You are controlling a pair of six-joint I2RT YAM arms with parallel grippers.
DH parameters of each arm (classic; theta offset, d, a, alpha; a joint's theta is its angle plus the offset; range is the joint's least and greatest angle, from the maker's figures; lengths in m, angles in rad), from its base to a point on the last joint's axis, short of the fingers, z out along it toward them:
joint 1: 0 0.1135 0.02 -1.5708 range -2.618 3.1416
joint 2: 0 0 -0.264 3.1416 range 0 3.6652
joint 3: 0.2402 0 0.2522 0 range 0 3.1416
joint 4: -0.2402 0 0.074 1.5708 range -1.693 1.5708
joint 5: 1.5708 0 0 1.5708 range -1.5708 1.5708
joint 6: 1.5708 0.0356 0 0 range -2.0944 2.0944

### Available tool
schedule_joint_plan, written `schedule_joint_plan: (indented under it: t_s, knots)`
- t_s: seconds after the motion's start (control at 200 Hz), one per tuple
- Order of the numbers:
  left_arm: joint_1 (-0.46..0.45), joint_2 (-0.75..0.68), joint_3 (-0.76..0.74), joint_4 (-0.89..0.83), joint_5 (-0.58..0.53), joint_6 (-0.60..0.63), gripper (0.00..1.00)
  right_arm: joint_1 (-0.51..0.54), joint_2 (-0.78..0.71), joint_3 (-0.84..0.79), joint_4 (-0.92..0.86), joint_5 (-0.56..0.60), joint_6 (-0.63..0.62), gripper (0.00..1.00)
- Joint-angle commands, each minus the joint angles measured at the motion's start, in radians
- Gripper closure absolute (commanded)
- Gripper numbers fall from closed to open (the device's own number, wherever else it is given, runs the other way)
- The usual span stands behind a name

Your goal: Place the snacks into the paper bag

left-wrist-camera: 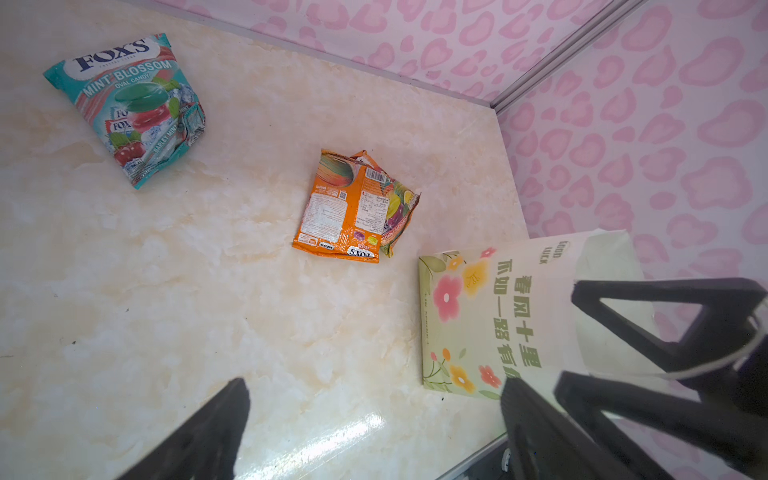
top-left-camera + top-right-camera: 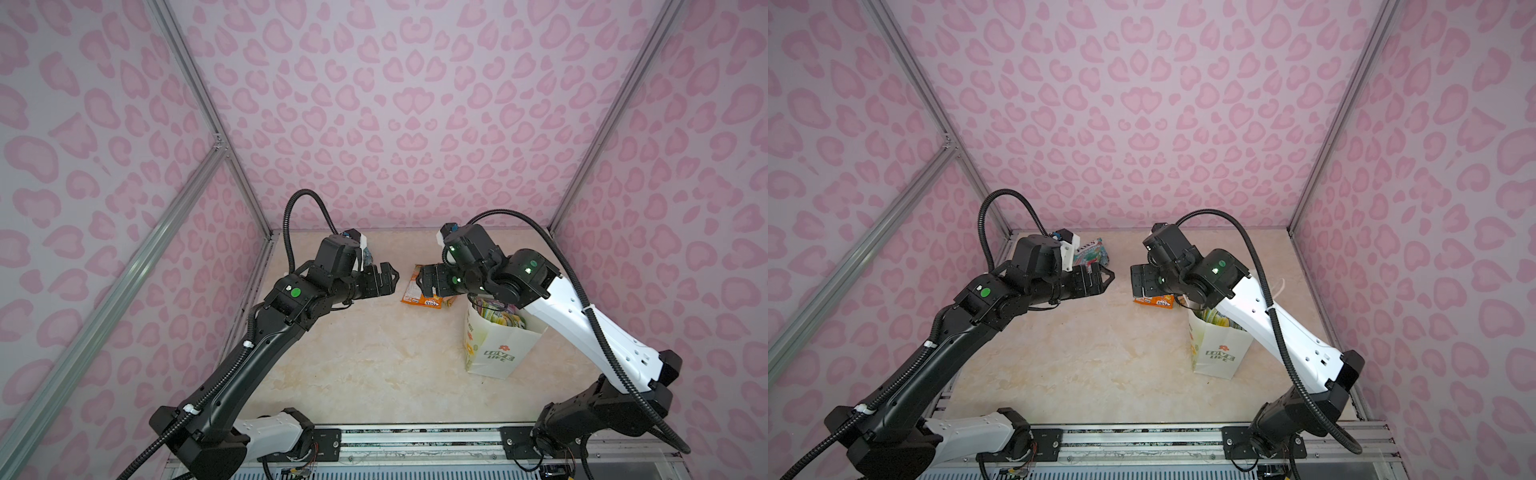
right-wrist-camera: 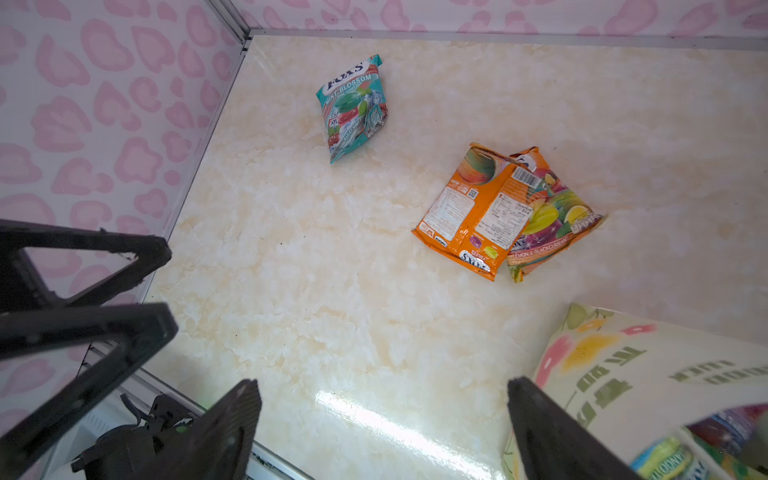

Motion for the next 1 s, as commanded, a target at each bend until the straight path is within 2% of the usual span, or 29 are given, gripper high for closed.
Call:
schedule_joint_plan:
  t_s: [0.0,0.115,0.205,0.27,0.385,0.515,0.655,0.805,0.895,0.995]
  knots:
    - [0.025,-0.005,-0.012,0.056,0.077,-0.017,0.03,-0.006,-0.042,-0.029,-0.024,0.003,0.007,0.04]
    - [0.063,-0.013,-0.041,0.112,0.152,-0.045,0.03,-0.016,-0.080,-0.058,-0.042,0.017,0.022,0.04]
    - [0.082,-0.009,-0.053,0.137,0.190,-0.060,0.03,-0.048,-0.102,-0.121,-0.007,-0.054,0.029,0.04]
    - [0.086,-0.005,-0.056,0.140,0.197,-0.065,0.03,-0.071,-0.115,-0.170,0.036,-0.129,0.038,0.04]
    - [0.090,-0.009,-0.065,0.145,0.201,-0.071,0.03,-0.078,-0.126,-0.177,0.038,-0.121,0.038,0.04]
    - [0.095,-0.018,-0.080,0.147,0.200,-0.070,0.03,-0.109,-0.167,-0.196,0.078,-0.181,0.054,0.04]
    - [0.106,-0.019,-0.088,0.153,0.213,-0.074,0.03,-0.183,-0.236,-0.274,0.211,-0.406,0.118,0.04]
    - [0.108,-0.016,-0.086,0.165,0.221,-0.077,0.03,-0.234,-0.272,-0.311,0.254,-0.484,0.167,0.04]
    - [0.109,-0.011,-0.088,0.174,0.230,-0.082,0.03,-0.257,-0.278,-0.396,0.320,-0.562,0.202,0.04]
    - [0.109,-0.013,-0.094,0.182,0.235,-0.088,0.03,-0.266,-0.267,-0.425,0.334,-0.581,0.204,0.04]
